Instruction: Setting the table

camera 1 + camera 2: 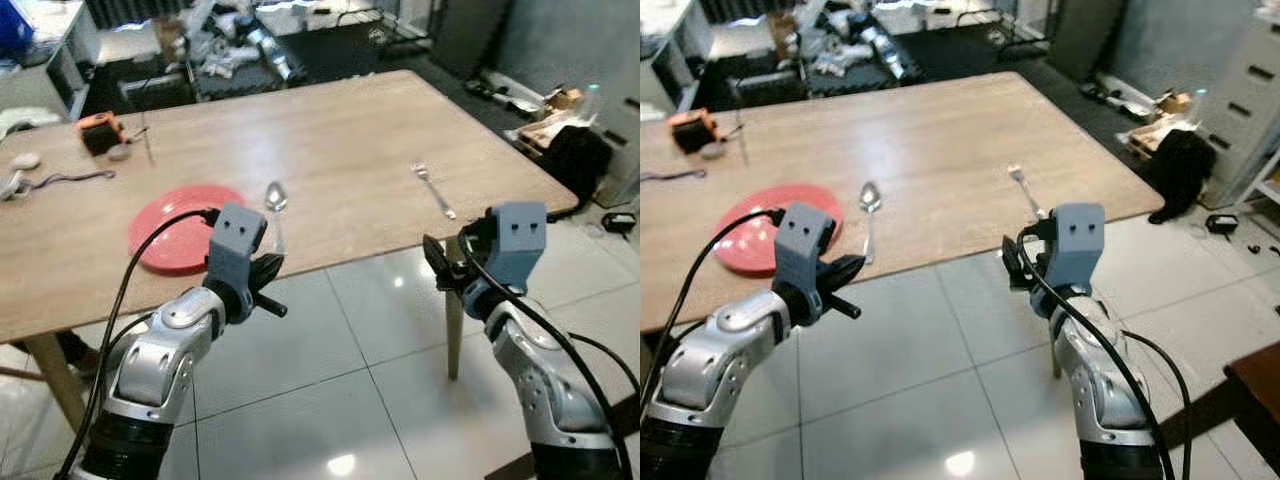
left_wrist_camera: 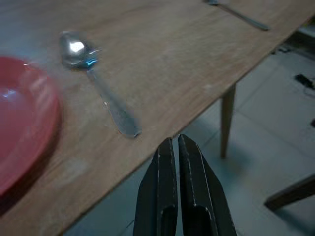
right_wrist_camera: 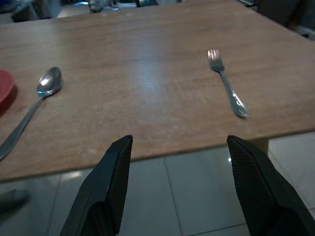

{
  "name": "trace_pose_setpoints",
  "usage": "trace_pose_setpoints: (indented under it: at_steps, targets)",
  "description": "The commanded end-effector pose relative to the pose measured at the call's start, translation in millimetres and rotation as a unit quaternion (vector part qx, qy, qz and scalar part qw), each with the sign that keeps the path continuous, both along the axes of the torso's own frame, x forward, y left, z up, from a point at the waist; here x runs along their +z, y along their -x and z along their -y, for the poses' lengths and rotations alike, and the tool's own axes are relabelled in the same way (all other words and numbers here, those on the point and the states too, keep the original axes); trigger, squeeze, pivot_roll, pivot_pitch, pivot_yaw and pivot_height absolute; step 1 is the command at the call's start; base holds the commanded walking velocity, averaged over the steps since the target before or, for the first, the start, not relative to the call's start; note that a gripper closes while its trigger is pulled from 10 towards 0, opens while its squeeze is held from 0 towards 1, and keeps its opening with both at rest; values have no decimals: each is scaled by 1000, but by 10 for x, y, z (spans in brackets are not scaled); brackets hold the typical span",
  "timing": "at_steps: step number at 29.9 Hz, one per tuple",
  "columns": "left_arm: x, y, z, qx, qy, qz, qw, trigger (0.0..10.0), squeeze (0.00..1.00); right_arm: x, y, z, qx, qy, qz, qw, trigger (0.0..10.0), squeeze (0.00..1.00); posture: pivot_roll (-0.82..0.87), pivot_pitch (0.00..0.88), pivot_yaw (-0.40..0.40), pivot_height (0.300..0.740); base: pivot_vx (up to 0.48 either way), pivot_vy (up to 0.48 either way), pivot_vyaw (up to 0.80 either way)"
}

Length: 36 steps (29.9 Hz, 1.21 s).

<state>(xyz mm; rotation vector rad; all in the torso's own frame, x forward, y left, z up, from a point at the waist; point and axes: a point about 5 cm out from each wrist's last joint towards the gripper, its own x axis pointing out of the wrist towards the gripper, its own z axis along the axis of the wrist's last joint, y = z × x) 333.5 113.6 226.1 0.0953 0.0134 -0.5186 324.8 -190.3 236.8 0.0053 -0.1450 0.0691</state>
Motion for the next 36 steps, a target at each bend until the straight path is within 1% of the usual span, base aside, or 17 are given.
trace_pose_setpoints:
  at_steps: [1, 3, 25, 34, 36]
  targets:
    - [-62, -6, -69, 16, -7, -13, 1000, 10000, 0, -30, 7, -42, 7, 0, -6, 1000, 10000, 0, -10, 155, 100, 740, 0, 0, 800]
    - [-65, -17, -82, 24, -7, -14, 1000, 10000, 0, -28, 2, -47, 7, 4, -5, 1000, 10000, 0, -9, 154, 100, 740, 0, 0, 800]
    - [-75, -48, -112, 40, -6, -19, 999, 10000, 0, -41, 0, -66, 8, 0, -6, 1000, 10000, 0, -8, 145, 101, 740, 0, 0, 0]
    - [-80, -55, -124, 48, 0, -20, 999, 10000, 0, -44, 0, -65, 8, 0, -6, 1000, 10000, 0, -9, 144, 101, 740, 0, 456, 0]
    - [-75, -57, -126, 49, -4, -18, 999, 10000, 0, -44, 0, -64, 8, 0, -6, 1000, 10000, 0, -10, 144, 100, 740, 0, 0, 0]
